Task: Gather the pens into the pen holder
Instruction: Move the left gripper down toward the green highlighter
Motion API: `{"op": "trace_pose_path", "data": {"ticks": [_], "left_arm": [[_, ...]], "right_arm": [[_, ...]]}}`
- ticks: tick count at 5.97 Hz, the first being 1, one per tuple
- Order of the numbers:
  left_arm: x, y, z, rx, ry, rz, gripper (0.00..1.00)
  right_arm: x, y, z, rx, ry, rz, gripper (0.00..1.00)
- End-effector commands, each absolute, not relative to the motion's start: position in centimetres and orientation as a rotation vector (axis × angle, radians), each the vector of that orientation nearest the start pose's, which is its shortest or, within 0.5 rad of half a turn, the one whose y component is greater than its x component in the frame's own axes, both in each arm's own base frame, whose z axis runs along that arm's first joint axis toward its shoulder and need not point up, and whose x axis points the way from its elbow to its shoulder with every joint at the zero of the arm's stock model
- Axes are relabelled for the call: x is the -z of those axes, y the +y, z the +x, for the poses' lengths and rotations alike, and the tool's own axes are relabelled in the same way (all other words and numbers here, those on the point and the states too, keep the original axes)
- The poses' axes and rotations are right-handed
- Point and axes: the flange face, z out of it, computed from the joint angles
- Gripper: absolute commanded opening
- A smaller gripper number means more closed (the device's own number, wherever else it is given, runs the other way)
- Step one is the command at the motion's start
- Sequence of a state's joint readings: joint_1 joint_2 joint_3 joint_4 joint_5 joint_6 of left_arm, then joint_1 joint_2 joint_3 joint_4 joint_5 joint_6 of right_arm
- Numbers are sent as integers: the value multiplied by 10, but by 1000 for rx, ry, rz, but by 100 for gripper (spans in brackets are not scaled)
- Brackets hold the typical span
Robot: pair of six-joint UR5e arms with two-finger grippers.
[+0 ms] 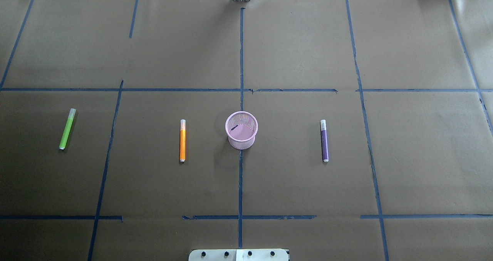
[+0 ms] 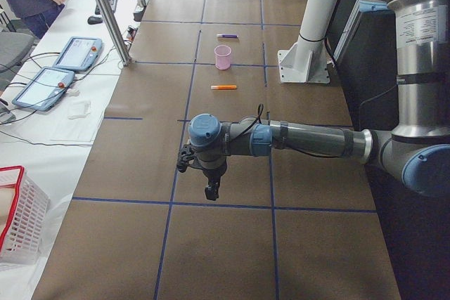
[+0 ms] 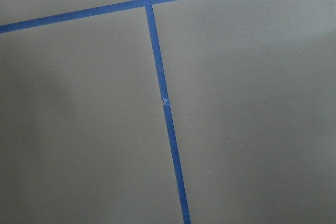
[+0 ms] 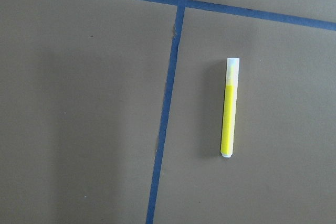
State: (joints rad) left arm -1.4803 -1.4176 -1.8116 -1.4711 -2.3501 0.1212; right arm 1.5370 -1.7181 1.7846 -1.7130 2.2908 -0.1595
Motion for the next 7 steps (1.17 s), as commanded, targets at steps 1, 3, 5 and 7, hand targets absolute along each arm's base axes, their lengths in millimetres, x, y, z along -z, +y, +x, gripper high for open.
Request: {"op": "trace_pose_path", "data": {"ticks": [1, 3, 5, 7], "left_arm": [[-617, -429, -25, -205, 781, 10, 100], [-598, -434, -23, -212, 780, 43, 100], [-551, -485, -14, -265, 782, 158, 100], [-535, -499, -9, -315, 787, 248, 100]], "right_arm": [[-638, -425, 53, 159, -724, -24, 100], [-634, -427, 53, 159, -730, -18, 100], [-607, -461, 51, 177, -730, 38, 100], [-608, -457, 51, 207, -733, 100, 100]]}}
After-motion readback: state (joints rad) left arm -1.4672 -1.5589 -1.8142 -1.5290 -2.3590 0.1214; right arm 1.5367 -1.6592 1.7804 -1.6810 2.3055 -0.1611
